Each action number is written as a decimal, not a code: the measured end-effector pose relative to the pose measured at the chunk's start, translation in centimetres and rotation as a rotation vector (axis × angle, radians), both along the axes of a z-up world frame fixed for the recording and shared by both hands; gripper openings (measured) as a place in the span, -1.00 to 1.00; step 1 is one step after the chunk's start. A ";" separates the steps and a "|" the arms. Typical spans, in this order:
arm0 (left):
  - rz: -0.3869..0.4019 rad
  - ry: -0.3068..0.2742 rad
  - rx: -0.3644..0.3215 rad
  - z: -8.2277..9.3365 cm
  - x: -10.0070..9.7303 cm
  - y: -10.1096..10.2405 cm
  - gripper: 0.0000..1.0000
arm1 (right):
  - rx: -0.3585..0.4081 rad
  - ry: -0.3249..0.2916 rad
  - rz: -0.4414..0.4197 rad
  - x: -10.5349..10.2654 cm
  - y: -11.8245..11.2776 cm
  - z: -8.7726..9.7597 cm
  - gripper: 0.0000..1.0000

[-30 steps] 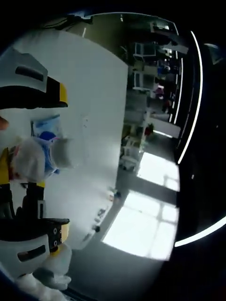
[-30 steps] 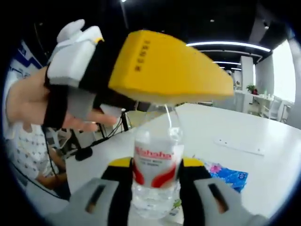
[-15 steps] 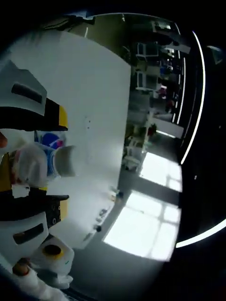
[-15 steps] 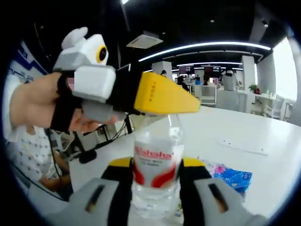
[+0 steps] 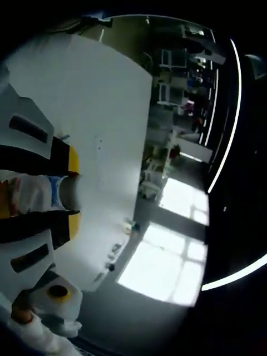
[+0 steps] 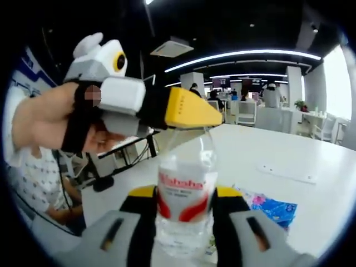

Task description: Arrange the tabletop items into an orderly group along one side of the table until the central work area is clear of visible clutter.

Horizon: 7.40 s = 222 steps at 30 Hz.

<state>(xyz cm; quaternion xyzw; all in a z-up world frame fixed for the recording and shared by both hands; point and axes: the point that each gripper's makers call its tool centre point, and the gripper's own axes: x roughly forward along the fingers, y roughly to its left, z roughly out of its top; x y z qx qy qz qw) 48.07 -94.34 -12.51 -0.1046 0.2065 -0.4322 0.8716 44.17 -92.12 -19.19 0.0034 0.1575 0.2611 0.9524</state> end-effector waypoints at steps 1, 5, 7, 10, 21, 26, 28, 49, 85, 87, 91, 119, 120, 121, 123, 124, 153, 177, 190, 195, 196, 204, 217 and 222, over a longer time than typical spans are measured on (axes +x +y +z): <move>-0.006 -0.007 0.001 0.1 -0.1 -0.1 -0.64 | -0.002 -0.002 0.001 0.0 0.0 0.0 -0.27; -0.029 -0.029 0.015 0.2 -0.5 0.0 -0.66 | 0.008 0.003 0.020 -0.1 0.2 0.0 -0.27; -0.050 -0.055 0.036 0.0 -0.9 0.2 -0.67 | 0.040 0.034 0.046 -0.2 0.4 -0.2 -0.28; -0.043 -0.052 0.034 0.0 -0.9 0.4 -0.67 | 0.032 0.028 0.058 -0.2 0.3 -0.1 -0.28; -0.080 -0.158 0.071 0.6 0.4 2.0 -0.66 | 0.035 0.102 0.036 -3.9 -3.1 -1.8 -0.21; -0.135 -0.169 0.057 0.3 1.1 2.8 -0.66 | 0.034 0.124 -0.035 -6.6 -7.1 -2.0 -0.24; -0.171 -0.197 0.070 0.1 1.3 2.8 -0.66 | 0.036 0.129 -0.064 -7.5 -8.5 -1.8 -0.25; -0.475 -0.289 0.114 -4.7 5.2 0.4 -0.65 | 0.047 0.185 -0.531 -20.4 -19.7 -0.5 -0.34; -0.617 -0.339 0.081 -8.4 6.8 1.1 -0.64 | 0.056 0.256 -0.580 -20.1 -18.3 -1.8 -0.34; -0.622 -0.346 0.081 -8.4 6.7 1.2 -0.63 | 0.052 0.260 -0.574 -20.1 -18.2 -2.0 -0.34; -0.632 -0.380 0.090 -8.5 6.6 1.4 -0.63 | 0.053 0.265 -0.566 -20.1 -18.1 -2.1 -0.35; -0.354 -0.254 0.057 -6.3 5.8 2.7 0.93 | 0.113 0.214 -0.535 -19.8 -17.3 -0.3 -0.26; -0.351 -0.256 0.060 -6.2 5.6 2.8 0.93 | 0.121 0.212 -0.536 -19.8 -17.3 -0.2 -0.24; -0.346 -0.258 0.068 -6.1 5.4 2.9 0.93 | 0.123 0.211 -0.538 -19.9 -17.4 -0.2 -0.23; -0.313 -0.254 0.071 -5.9 5.1 3.3 0.93 | 0.128 0.210 -0.543 -20.0 -17.5 -0.2 -0.21; -0.263 -0.245 0.049 -5.6 5.0 3.6 0.93 | 0.133 0.211 -0.543 -19.9 -17.5 -0.2 -0.19; -0.203 -0.220 0.086 -6.1 -1.9 6.9 0.93 | 0.111 0.151 -0.548 -20.1 -20.5 1.4 -0.08; 0.050 -0.105 0.190 -9.6 -6.7 7.0 0.93 | 0.102 0.234 -0.280 -15.8 -27.3 -1.5 -0.09; 0.125 -0.098 0.203 -9.2 -7.5 6.3 0.89 | 0.130 0.272 -0.214 -14.5 -28.3 -3.0 -0.11; 0.094 -0.093 0.224 -9.8 -7.7 5.0 0.86 | 0.139 0.284 -0.208 -14.4 -28.2 -3.4 -0.11; 0.086 -0.091 0.228 -9.9 -7.7 4.7 0.86 | 0.141 0.286 -0.208 -14.4 -28.1 -3.4 -0.12; 0.046 -0.070 0.219 -10.8 -6.8 2.5 0.81 | 0.157 0.297 -0.236 -14.8 -28.1 -3.8 -0.13; -0.018 0.015 0.201 -13.2 -5.2 -2.6 0.70 | 0.179 0.325 -0.310 -16.5 -29.1 -4.9 -0.15; -0.017 0.038 0.228 -14.4 -4.2 -4.2 0.68 | 0.194 0.340 -0.335 -17.3 -29.0 -5.6 -0.16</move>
